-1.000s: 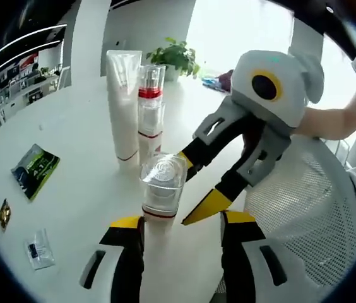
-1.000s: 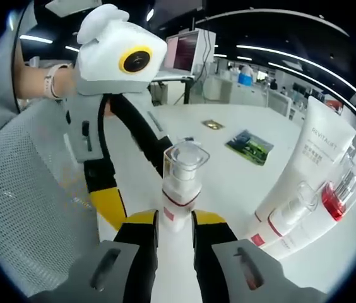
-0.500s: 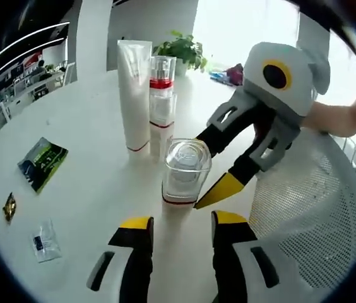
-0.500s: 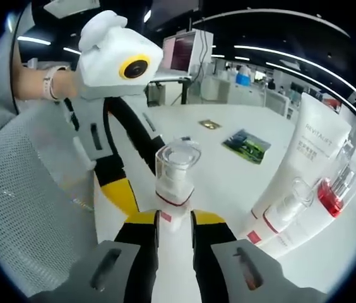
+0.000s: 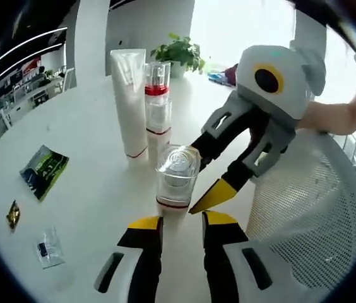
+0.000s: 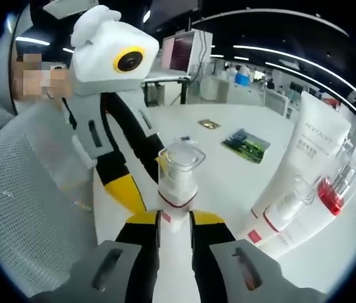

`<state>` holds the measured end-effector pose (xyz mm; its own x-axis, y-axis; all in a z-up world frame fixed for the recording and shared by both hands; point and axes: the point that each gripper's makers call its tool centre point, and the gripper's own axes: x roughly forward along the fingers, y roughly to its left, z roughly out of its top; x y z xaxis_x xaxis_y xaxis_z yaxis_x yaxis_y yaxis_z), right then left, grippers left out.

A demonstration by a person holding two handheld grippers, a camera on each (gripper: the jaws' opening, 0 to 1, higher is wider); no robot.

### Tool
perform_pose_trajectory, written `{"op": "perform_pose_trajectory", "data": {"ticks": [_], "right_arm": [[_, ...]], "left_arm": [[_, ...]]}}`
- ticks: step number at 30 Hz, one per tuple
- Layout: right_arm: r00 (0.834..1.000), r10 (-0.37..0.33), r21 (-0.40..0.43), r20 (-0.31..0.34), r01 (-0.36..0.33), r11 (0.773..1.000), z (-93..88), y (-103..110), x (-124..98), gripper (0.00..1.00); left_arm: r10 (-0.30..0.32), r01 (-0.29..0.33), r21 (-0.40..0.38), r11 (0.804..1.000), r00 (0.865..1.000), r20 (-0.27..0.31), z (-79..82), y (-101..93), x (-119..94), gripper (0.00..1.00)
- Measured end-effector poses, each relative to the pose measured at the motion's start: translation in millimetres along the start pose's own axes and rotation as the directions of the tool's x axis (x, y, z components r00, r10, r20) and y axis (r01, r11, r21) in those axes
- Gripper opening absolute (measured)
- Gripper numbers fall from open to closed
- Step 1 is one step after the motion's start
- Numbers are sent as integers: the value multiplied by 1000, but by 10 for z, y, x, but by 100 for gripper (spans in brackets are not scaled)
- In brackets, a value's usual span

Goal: Arrange the skincare products in the storage area until every visible bottle or jar stands upright without overlapping.

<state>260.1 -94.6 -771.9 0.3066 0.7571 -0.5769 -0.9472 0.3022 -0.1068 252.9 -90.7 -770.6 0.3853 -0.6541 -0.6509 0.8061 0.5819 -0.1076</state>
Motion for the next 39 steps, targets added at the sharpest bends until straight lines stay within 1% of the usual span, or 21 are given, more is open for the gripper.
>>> {"op": "perform_pose_trajectory", "data": {"ticks": [4, 7, 16, 22, 24, 30, 32, 39], "right_arm": [[1000, -14, 13, -2, 14, 1000, -16, -38, -11, 17], [1000, -26, 16, -7, 26, 1000, -26, -62, -26, 17], [999, -47, 64, -24, 48, 997, -95, -171, -76, 16], [997, -48, 73, -64, 53, 996, -191, -213, -114, 15], [995, -59, 69, -76, 64, 996, -218, -240, -132, 15], [991, -77, 73, -108, 85, 994, -287, -291, -197, 15], [989, -87, 72, -119, 96, 993, -310, -317, -217, 15], [984, -102, 86, -145, 116, 990, -385, -375, -298, 15]], "left_arm": [[-1, 1, 29, 1000, 1000, -9, 21, -3, 31, 16], [-2, 3, 50, 999, 1000, -11, 45, 6, 51, 15], [-4, 5, 95, 995, 1000, -7, 129, 36, 155, 13], [-20, 22, 126, 992, 1000, -10, 184, 38, 229, 13], [-29, 31, 136, 990, 999, -13, 206, 9, 256, 13], [-37, 39, 156, 987, 999, -12, 256, 1, 329, 13], [-48, 48, 166, 985, 999, -2, 292, -26, 353, 13], [-67, 65, 162, 985, 998, 7, 356, -66, 437, 12]]}}
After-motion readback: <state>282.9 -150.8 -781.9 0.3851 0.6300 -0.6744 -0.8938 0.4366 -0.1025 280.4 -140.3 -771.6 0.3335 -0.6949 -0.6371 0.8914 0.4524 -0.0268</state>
